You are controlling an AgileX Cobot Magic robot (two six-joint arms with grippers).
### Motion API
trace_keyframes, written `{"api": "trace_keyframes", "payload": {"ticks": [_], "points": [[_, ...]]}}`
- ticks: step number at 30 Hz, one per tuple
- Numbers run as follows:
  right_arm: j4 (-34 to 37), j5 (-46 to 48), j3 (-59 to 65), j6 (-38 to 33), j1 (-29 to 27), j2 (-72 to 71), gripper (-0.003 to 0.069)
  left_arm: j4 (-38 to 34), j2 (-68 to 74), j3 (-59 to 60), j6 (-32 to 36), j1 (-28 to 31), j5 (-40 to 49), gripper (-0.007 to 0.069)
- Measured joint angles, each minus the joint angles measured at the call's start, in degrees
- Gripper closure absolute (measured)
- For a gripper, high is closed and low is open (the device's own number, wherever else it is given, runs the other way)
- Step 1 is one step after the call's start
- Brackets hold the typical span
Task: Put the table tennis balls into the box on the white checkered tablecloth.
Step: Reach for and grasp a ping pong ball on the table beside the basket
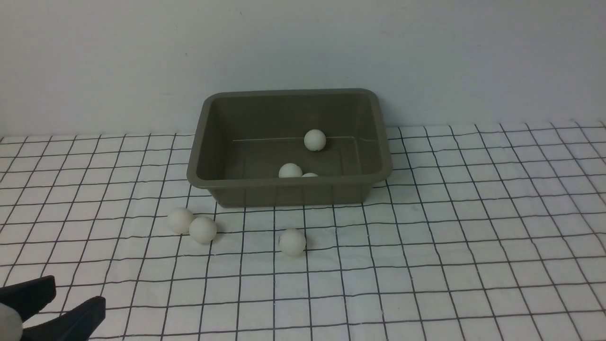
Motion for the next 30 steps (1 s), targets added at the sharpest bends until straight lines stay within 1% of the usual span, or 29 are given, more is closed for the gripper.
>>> {"api": "trace_keyframes", "payload": {"ticks": [2, 4, 11, 13, 16, 19, 22, 25, 27, 30], "points": [[0.5, 0.3, 0.0, 3.9, -1.4, 0.0, 0.0279, -0.3, 0.0, 0.0, 0.0, 0.0, 0.0, 0.0209], [0.7, 0.6, 0.0, 5.2, -2.0, 0.0, 0.0279, -0.8, 0.0, 0.0, 0.0, 0.0, 0.0, 0.0209], [2.5, 4.6, 0.0, 3.3, -2.1, 0.0, 0.0279, -1.1, 0.0, 0.0, 0.0, 0.0, 0.0, 0.0209], [2.6, 4.7, 0.0, 1.4, -2.1, 0.0, 0.0281, -1.1, 0.0, 0.0, 0.0, 0.0, 0.0, 0.0209], [2.4, 6.9, 0.0, -4.3, -2.1, -0.5, 0.0281, -1.2, 0.0, 0.0, 0.0, 0.0, 0.0, 0.0209], [-0.6, 7.3, 0.0, -9.1, -2.1, -3.0, 0.0281, -1.2, 0.0, 0.0, 0.0, 0.0, 0.0, 0.0209], [-4.7, 7.1, 0.0, -9.9, -2.1, -6.9, 0.0281, -1.2, 0.0, 0.0, 0.0, 0.0, 0.0, 0.0209], [-6.8, 7.1, 0.0, -9.9, -2.1, -11.3, 0.0281, -1.2, 0.0, 0.0, 0.0, 0.0, 0.0, 0.0209], [-6.5, 7.2, 0.0, -10.2, -2.1, -13.7, 0.0281, -1.2, 0.0, 0.0, 0.0, 0.0, 0.0, 0.0209], [-3.5, 7.7, -0.2, -11.9, -0.9, -16.6, 0.0281, -1.2, 0.0, 0.0, 0.1, 0.0, 0.0, 0.0209]]}}
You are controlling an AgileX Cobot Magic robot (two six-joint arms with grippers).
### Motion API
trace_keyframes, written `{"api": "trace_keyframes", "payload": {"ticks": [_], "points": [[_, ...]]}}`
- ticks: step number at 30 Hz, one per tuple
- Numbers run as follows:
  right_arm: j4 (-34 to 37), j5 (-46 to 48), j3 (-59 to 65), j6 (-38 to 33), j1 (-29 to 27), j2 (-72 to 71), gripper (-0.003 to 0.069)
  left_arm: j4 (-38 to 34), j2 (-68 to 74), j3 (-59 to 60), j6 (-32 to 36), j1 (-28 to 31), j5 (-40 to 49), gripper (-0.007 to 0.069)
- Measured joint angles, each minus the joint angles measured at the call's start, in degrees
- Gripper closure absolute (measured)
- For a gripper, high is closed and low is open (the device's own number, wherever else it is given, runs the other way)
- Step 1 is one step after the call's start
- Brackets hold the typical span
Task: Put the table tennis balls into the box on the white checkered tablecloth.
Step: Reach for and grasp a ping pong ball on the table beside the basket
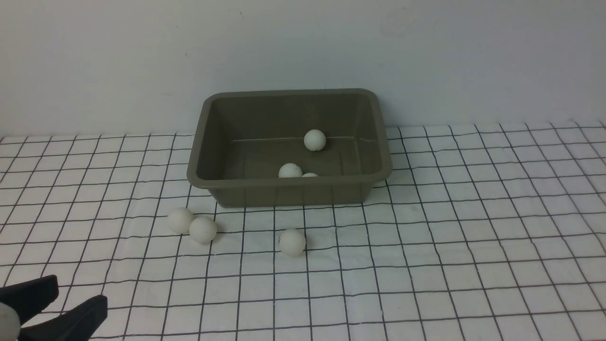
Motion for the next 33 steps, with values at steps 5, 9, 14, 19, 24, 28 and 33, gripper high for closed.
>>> {"api": "trace_keyframes", "payload": {"ticks": [5, 9, 14, 19, 24, 28, 33], "points": [[4.8, 0.8, 0.3, -5.2, 9.2, -0.9, 0.0281, 0.0, 0.0, 0.0, 1.7, 0.0, 0.0, 0.0209], [2.7, -1.3, 3.9, -7.7, 19.0, -0.9, 0.0281, 0.0, 0.0, 0.0, 2.6, 0.0, 0.0, 0.0209], [-10.8, -10.3, 14.5, -2.3, 28.6, -0.7, 0.0282, 0.0, 0.0, 0.0, 2.8, 0.0, 0.2, 0.0209], [-22.1, -16.2, 24.8, 7.4, 27.0, -0.6, 0.0282, 0.0, 0.0, 0.0, 2.8, 0.0, 1.6, 0.0209], [-27.1, -20.5, 34.7, 10.9, 24.8, -3.6, 0.0282, 0.0, 0.0, 0.0, 3.6, 0.0, 2.3, 0.0209], [-27.3, -22.1, 43.7, 11.6, 24.3, -11.9, 0.0282, 0.0, 0.0, 0.0, 4.5, 0.0, 2.5, 0.0209], [-26.9, -22.4, 53.3, 11.9, 24.3, -23.7, 0.0287, -0.4, 0.0, 0.0, 4.6, 0.0, 2.6, 0.0209]]}}
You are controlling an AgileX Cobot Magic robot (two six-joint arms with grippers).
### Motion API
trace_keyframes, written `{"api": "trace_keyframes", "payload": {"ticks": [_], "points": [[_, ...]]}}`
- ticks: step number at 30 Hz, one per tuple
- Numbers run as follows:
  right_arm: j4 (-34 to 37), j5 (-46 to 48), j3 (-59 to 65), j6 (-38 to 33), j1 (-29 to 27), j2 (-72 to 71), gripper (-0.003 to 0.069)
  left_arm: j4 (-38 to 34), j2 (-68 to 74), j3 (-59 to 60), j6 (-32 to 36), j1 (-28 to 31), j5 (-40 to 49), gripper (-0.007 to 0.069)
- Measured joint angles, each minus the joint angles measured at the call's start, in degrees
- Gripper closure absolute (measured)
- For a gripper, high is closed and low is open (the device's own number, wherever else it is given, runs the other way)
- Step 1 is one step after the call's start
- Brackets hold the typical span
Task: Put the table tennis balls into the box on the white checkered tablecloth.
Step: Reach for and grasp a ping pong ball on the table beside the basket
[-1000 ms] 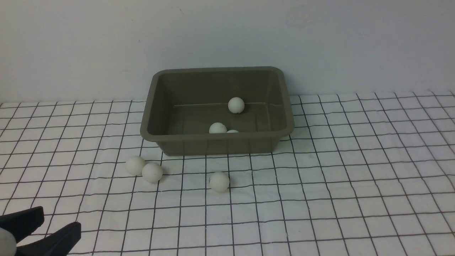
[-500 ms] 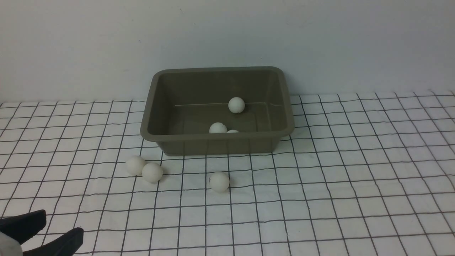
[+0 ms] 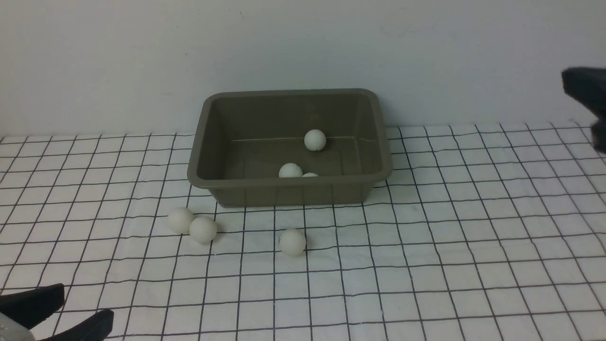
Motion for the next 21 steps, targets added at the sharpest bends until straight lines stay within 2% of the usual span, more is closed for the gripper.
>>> {"api": "trace_keyframes", "payload": {"ticks": [10, 16, 21], "points": [[0.0, 0.5, 19.6, 4.5, 0.0, -20.5, 0.0342, -2.0, 0.0, 0.0, 1.0, 0.0, 0.0, 0.0209], [0.0, -0.2, 27.8, 8.4, 0.0, -21.8, 0.0344, -2.0, 0.0, 0.0, 1.0, 0.0, 0.1, 0.0209], [-0.1, -0.5, 28.7, 9.0, 0.0, -21.8, 0.0344, -2.0, 0.0, 0.0, 1.0, 0.0, 0.1, 0.0209]]}}
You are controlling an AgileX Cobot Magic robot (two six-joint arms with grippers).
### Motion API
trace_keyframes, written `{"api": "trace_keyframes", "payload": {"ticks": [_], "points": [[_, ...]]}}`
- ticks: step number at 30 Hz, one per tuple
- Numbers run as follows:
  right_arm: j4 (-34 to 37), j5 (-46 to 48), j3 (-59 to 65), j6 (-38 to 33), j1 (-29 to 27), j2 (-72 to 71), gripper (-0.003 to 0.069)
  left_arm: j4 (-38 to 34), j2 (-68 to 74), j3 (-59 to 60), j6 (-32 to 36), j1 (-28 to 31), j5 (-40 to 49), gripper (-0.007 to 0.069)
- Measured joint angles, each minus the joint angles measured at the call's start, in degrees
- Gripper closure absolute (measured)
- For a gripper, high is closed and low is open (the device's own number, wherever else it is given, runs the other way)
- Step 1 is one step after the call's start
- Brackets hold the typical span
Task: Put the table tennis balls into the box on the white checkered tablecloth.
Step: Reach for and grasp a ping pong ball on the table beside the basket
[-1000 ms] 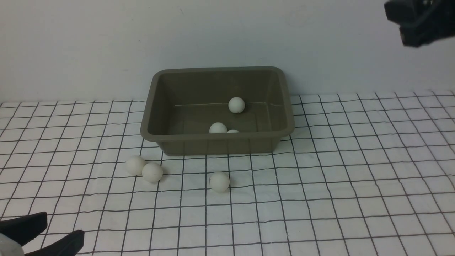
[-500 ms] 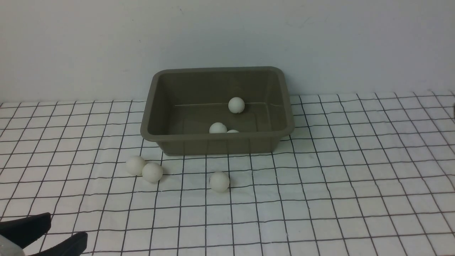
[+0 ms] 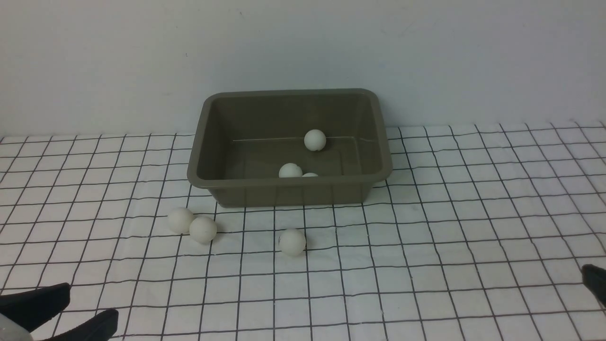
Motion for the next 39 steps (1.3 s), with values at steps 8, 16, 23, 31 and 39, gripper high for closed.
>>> {"api": "trace_keyframes", "payload": {"ticks": [8, 16, 23, 31, 39], "points": [[-0.9, 11.3, 0.2, 1.9, 0.0, 0.0, 0.0344, 0.0, 0.0, 0.0, 0.0, 0.0, 0.0, 0.0209], [-1.0, 11.9, 0.4, 3.0, 0.0, 0.0, 0.0344, 0.0, 0.0, 0.0, 2.1, 0.0, 0.0, 0.0209], [5.1, -3.0, 7.0, 5.1, 0.0, 0.0, 0.0344, 0.0, 0.0, 0.0, 2.4, 0.0, 0.0, 0.0209], [1.3, -3.2, 8.4, 5.5, 0.0, 0.0, 0.0345, 0.0, 0.0, 0.0, 2.5, 0.0, 0.0, 0.0209], [0.5, 3.2, 8.9, 5.7, 0.0, 0.0, 0.0345, -4.2, 0.4, 0.0, 5.6, 0.0, -2.5, 0.0209]]}}
